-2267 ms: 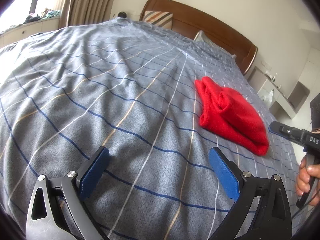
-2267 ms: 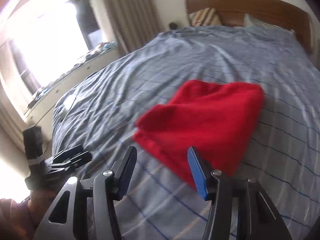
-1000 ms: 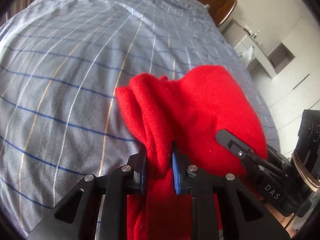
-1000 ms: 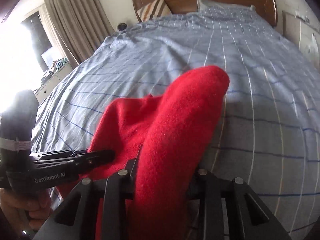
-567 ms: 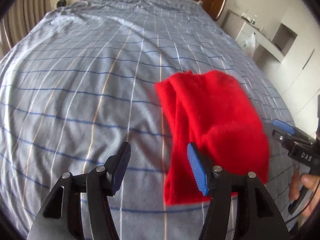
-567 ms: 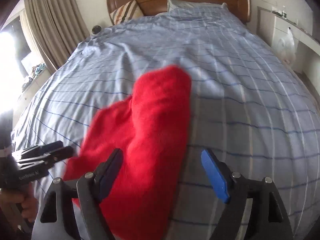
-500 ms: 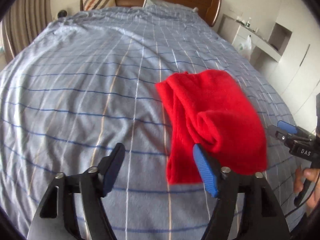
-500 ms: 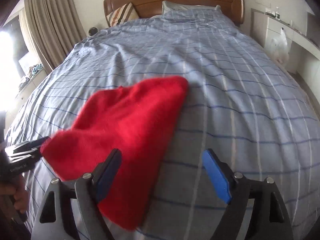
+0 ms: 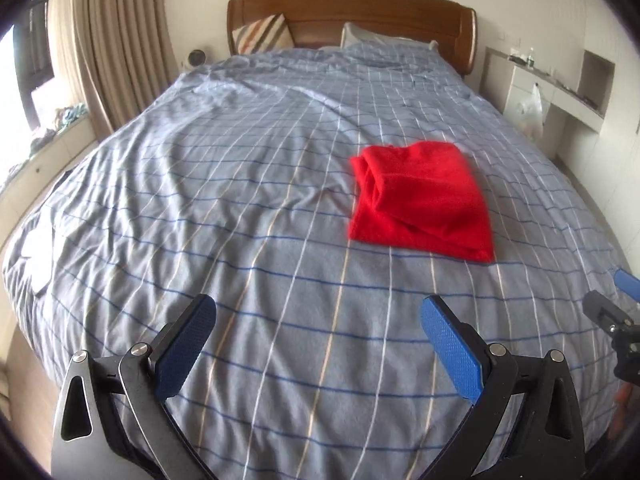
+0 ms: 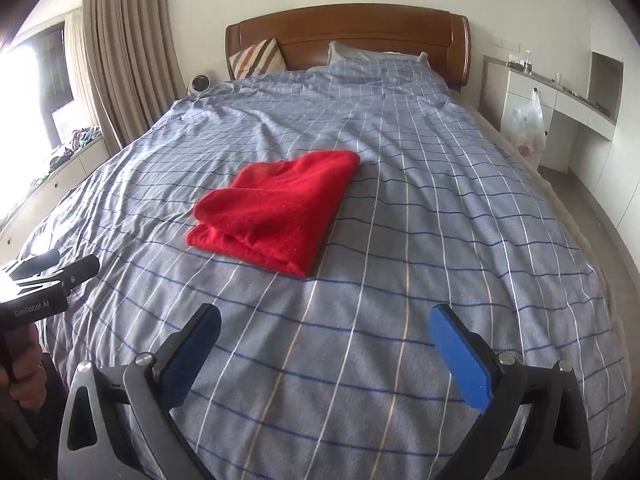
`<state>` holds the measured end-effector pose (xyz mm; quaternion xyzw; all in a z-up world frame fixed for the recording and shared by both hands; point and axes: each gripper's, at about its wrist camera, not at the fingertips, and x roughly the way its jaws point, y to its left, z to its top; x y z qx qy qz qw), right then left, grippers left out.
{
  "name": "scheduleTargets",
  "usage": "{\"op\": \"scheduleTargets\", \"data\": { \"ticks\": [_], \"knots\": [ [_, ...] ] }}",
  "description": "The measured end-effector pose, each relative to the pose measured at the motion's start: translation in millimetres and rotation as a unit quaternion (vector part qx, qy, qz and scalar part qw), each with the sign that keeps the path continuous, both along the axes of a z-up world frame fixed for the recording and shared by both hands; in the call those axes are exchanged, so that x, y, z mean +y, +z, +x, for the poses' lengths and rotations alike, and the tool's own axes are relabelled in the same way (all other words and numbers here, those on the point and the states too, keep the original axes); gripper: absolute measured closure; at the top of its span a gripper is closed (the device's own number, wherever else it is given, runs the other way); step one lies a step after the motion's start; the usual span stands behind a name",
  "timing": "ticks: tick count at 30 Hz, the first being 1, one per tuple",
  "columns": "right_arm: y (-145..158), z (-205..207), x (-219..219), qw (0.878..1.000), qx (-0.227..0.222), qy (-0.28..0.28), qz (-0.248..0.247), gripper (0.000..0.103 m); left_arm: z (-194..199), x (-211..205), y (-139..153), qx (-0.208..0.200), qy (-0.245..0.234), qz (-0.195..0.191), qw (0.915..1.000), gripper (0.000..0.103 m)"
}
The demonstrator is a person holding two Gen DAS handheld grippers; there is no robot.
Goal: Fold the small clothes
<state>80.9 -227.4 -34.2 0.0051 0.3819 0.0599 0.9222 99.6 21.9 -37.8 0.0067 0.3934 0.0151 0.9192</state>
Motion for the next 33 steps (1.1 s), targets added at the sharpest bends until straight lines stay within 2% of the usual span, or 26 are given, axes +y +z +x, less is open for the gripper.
{"op": "scheduleTargets", "data": {
  "ticks": [3, 12, 16, 21, 33],
  "knots": [
    [5.7, -17.1, 11.2, 1.000, 0.004, 0.006, -0.009, 0.001, -20.5, -8.1, 7.1, 0.003, 0.000, 0.025, 0.9997, 0.001],
    [25.4, -46.0, 31.6, 1.000, 0.001, 0.000, -0.021, 0.001, -45.9, -14.4, 25.8, -0.019, -0.003, 0.054, 0.9984, 0.000],
    [33.9, -53.3, 35.4, 1.000, 0.001, -0.006, -0.020, 0.001, -48.4, -10.0, 25.9, -0.013, 0.006, 0.049, 0.9987, 0.001],
    [41.2, -59.9, 40.9, 0.999, -0.012, -0.016, -0.043, 0.001, -54.6, -9.3, 29.0, -0.007, 0.006, 0.040, 0.9991, 0.000],
    [51.5, -67.1, 40.6, 0.999, -0.013, -0.023, -0.034, 0.001, -64.3, -20.1, 42.9, -0.020, -0.006, 0.045, 0.9987, 0.000]
  ]
}}
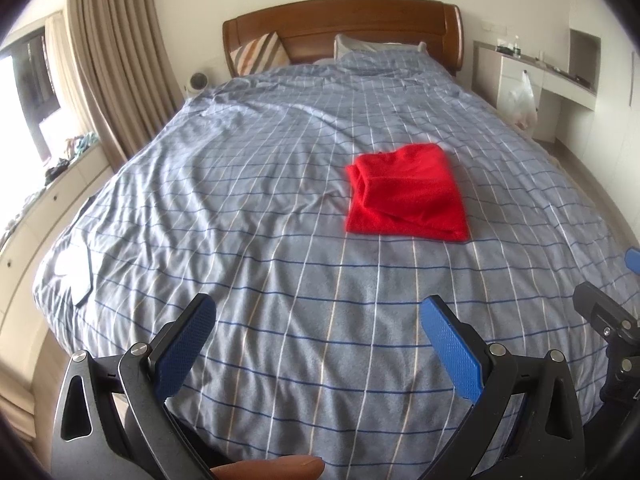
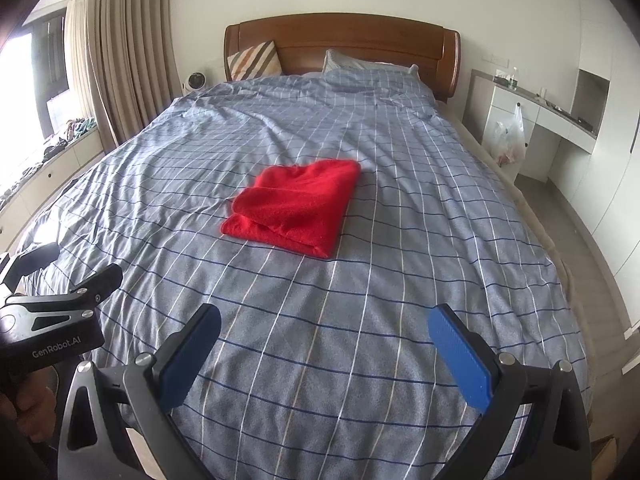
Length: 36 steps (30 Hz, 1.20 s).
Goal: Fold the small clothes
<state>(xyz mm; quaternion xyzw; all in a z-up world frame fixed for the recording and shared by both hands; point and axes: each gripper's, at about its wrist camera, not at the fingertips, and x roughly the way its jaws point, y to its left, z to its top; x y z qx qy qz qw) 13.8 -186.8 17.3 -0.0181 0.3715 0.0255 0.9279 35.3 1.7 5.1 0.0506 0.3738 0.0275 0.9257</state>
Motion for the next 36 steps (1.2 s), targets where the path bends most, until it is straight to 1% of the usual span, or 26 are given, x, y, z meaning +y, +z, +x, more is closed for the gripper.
{"op": "scheduleTargets", "data": {
  "ticks": [11, 16, 23, 25, 30, 36],
  "knots": [
    [15.1, -9.9, 5.9, 1.000, -0.004, -0.010, -0.024, 0.001, -2.7, -1.6, 7.0, 0.007, -0.008, -0.022, 0.9997, 0.000],
    [17.7, -10.6, 2.7, 0.999, -0.006, -0.016, -0.030, 0.001, -3.2, -4.0, 6.0, 0.007, -0.001, -0.016, 0.9998, 0.000],
    [16.1, -11.4, 0.9, 0.999, -0.003, -0.016, -0.029, 0.001, -4.3, -7.5, 9.0, 0.009, -0.009, -0.020, 0.9997, 0.000],
    [16.5, -12.2, -0.3, 0.999, -0.004, -0.017, -0.030, 0.001, -5.5, -8.0, 10.5, 0.005, -0.012, -0.020, 0.9997, 0.000],
    [17.8, -12.8, -0.2, 0.999, -0.008, -0.022, -0.039, 0.001, -7.7, -9.0, 13.0, -0.007, -0.006, -0.006, 0.9999, 0.000],
    [20.2, -13.4, -0.4, 0.999, -0.009, -0.021, -0.036, 0.001, -7.3, -8.1, 15.0, -0.012, -0.001, -0.008, 0.9999, 0.000]
  ]
}}
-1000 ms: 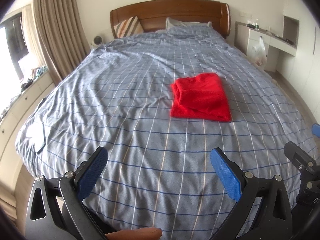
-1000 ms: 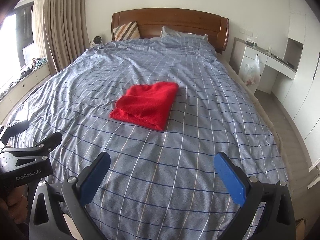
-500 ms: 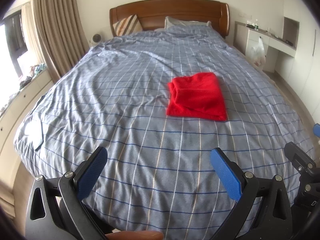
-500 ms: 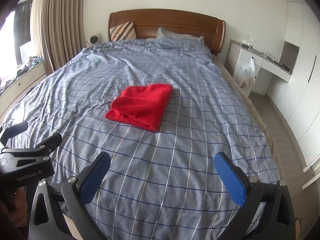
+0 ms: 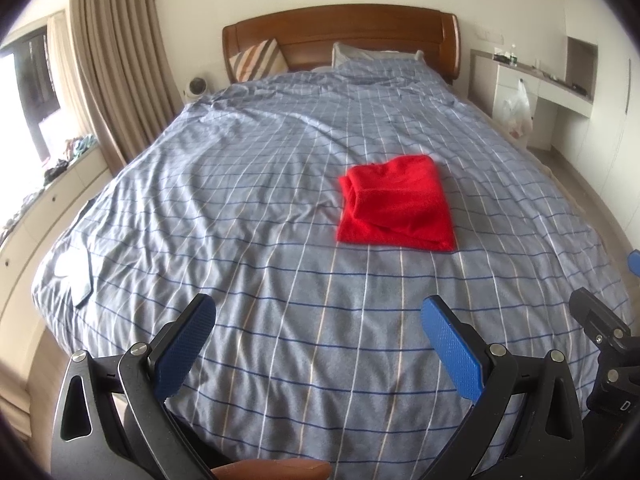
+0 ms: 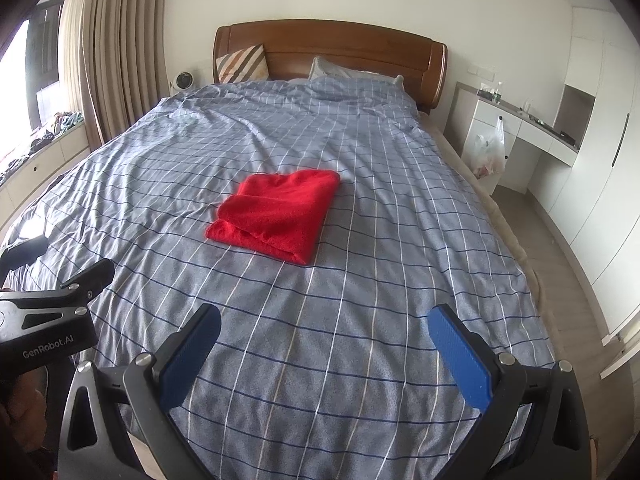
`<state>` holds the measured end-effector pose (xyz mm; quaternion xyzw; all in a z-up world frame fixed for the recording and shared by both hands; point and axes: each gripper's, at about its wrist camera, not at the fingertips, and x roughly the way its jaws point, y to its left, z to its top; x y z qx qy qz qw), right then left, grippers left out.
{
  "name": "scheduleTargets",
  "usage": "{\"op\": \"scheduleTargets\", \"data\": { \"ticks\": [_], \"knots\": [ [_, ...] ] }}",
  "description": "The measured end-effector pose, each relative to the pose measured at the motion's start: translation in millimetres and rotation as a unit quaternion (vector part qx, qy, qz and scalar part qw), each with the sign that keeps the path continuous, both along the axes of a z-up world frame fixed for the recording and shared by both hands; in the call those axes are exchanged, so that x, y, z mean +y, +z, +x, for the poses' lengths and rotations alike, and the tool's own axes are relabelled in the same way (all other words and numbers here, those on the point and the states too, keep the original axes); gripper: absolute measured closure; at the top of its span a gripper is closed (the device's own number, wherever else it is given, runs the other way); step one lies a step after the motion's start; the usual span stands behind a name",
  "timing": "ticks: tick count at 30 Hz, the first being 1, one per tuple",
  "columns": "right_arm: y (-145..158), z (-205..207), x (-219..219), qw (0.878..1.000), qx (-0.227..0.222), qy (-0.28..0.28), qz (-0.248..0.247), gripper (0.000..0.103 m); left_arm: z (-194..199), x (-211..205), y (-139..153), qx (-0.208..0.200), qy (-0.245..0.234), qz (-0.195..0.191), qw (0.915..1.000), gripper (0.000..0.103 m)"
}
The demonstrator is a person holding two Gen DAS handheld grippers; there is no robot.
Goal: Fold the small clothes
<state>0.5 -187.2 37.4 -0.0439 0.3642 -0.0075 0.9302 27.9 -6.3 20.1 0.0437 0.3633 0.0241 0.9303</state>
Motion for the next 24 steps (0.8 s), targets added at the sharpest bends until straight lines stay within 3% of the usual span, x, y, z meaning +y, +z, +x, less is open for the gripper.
{"op": "scheduleTargets", "data": {
  "ticks": [14, 24],
  "knots": [
    [0.3, -0.4, -7.4, 1.000, 0.003, -0.009, 0.009, 0.001, -1.2, -6.3, 2.2, -0.003, -0.015, -0.014, 0.9998, 0.000],
    [-2.9, -0.5, -5.1, 1.000, 0.006, -0.004, 0.020, 0.001, -4.3, -8.2, 0.8, -0.012, -0.010, -0.003, 0.9999, 0.000]
  ]
}}
